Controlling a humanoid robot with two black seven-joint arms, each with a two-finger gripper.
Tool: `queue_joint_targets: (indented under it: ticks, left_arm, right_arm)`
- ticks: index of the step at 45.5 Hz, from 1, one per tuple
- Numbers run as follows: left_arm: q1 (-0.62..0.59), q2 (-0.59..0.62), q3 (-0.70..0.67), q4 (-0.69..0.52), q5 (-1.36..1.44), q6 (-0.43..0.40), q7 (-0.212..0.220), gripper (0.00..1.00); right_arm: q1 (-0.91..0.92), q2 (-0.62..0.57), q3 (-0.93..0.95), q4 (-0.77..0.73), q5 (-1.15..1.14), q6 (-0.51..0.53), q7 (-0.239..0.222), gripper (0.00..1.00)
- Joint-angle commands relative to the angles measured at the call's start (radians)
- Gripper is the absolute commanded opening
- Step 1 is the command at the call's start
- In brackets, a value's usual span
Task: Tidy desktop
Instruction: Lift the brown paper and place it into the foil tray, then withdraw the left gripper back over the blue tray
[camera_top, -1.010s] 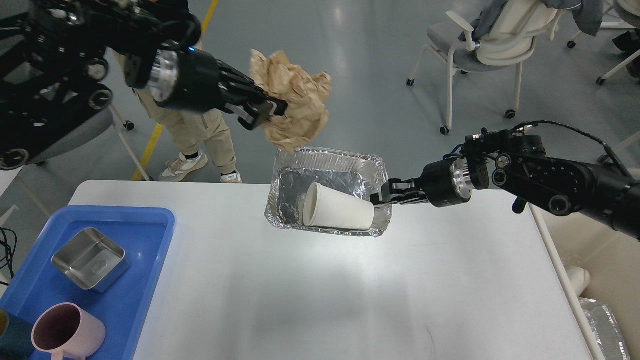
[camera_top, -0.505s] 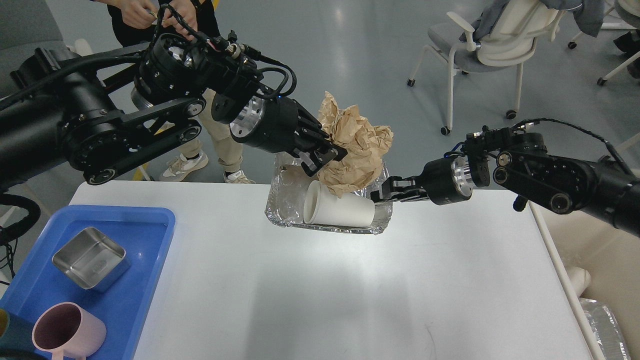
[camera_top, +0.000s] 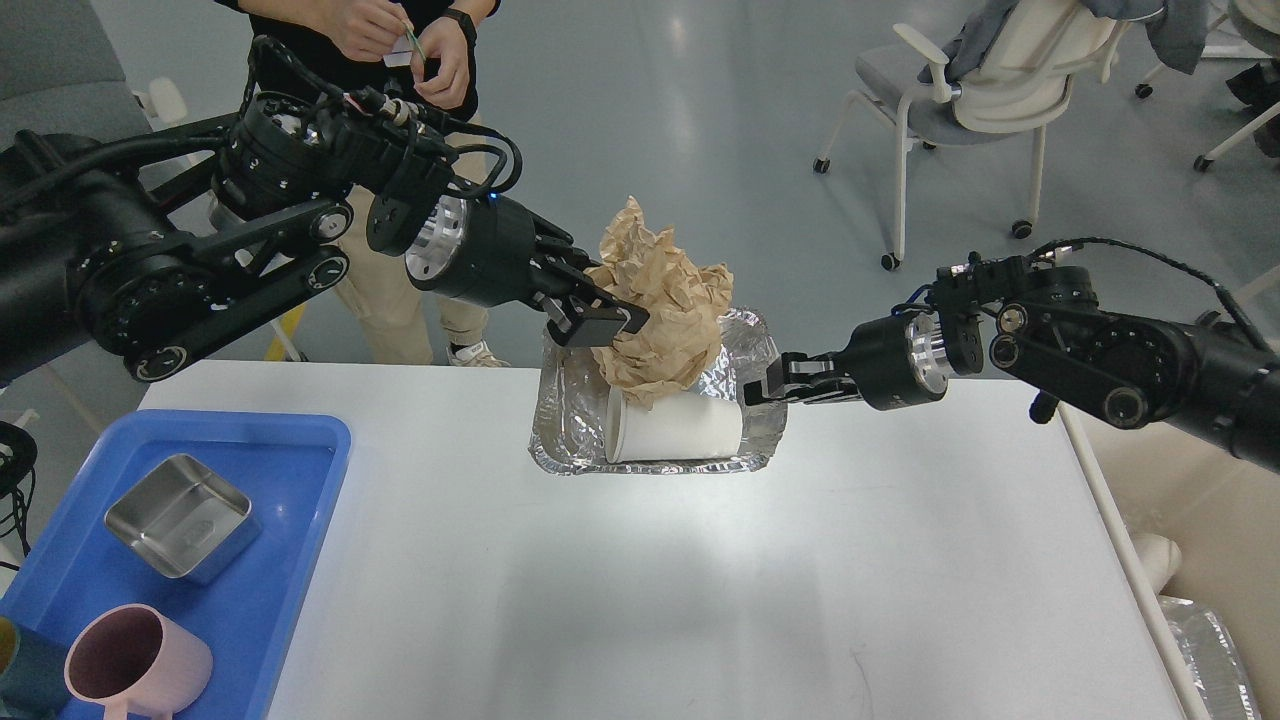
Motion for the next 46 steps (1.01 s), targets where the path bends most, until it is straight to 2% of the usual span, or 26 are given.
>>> queue_joint_targets:
  ticks: [1,20,30,32,34,35,36,40,43,46]
  left_arm:
    - [0.001,0.001,-0.002,0.007,-0.014,0.009,0.0,0.87]
    - [0.002,0.016,-0.015,0.01,-0.062,0.016,0.0,0.93]
    - [0.037,0.089,-0.032,0.015,-0.175,0.058,0.004,0.95]
    - [0.062,0.117,-0.036,0.013,-0.193,0.081,0.027,0.95]
    - [0.091,0.149,-0.047,0.012,-0.207,0.107,0.069,0.96]
    - [0.108,0.165,-0.055,0.012,-0.212,0.12,0.099,0.96]
    - [0.144,0.192,-0.076,0.012,-0.224,0.141,0.156,0.97]
    - [0.235,0.234,-0.151,0.012,-0.273,0.169,0.25,0.97]
    - [0.322,0.263,-0.228,0.01,-0.321,0.189,0.285,0.97]
    - [0.431,0.287,-0.326,-0.001,-0.358,0.224,0.288,0.97]
  right_arm:
    - [0.001,0.001,0.0,0.0,0.0,0.0,0.0,0.0]
    - [-0.001,0.0,0.001,0.0,0.001,0.0,0.0,0.0]
    - [-0.001,0.0,0.001,-0.002,0.0,0.0,0.0,0.0]
    - [-0.001,0.0,0.001,-0.003,0.0,0.0,0.0,0.0]
    - [-0.001,-0.002,0.001,-0.003,0.0,0.0,0.0,0.0]
    - [-0.002,-0.002,0.001,-0.003,0.0,0.0,0.0,0.0]
    - [-0.002,-0.006,0.001,-0.003,0.0,0.0,0.0,0.0]
    - [-0.002,-0.017,0.001,-0.002,0.001,0.0,0.0,0.0]
    - [-0.004,-0.025,0.001,0.0,0.001,0.0,0.0,0.0]
    - [-0.007,-0.034,0.001,0.0,0.001,0.0,0.0,0.0]
